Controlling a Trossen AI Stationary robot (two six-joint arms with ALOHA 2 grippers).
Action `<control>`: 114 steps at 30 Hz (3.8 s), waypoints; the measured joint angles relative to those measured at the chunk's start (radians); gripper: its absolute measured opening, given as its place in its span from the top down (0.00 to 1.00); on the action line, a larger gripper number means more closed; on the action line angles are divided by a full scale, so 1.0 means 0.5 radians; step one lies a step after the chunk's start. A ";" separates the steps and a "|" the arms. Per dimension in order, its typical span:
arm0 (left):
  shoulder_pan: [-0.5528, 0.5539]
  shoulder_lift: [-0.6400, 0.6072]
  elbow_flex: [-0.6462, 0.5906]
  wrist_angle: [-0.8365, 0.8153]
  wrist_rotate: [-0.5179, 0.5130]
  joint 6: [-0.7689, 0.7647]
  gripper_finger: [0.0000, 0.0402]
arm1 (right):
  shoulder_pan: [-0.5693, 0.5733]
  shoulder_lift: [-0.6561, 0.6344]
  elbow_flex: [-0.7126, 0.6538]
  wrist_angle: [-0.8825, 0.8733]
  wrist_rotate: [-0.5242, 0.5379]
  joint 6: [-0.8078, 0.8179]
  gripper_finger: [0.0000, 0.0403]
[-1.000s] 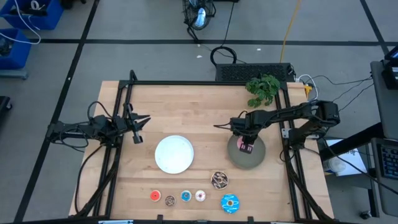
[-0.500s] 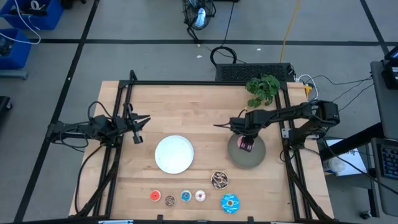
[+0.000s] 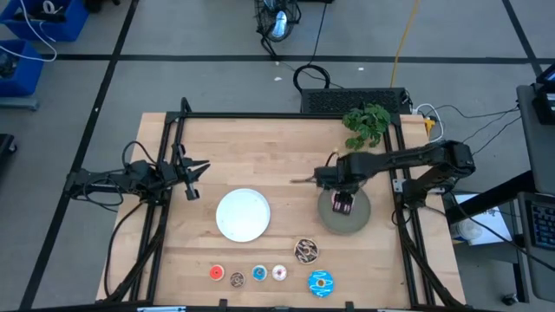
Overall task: Pick & Place donuts
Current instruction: Put the big black donut on the gray plate
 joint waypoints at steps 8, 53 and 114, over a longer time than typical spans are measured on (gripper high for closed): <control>0.001 -0.001 0.000 0.005 -0.001 0.087 0.88 | 0.493 0.201 0.344 0.162 0.029 0.269 0.98; 0.000 -0.001 0.000 0.019 -0.001 0.101 0.88 | 0.900 0.615 1.058 0.559 0.466 0.100 1.00; 0.000 -0.001 0.000 0.017 0.000 0.168 0.88 | 0.716 0.838 0.303 1.094 0.087 -0.142 0.35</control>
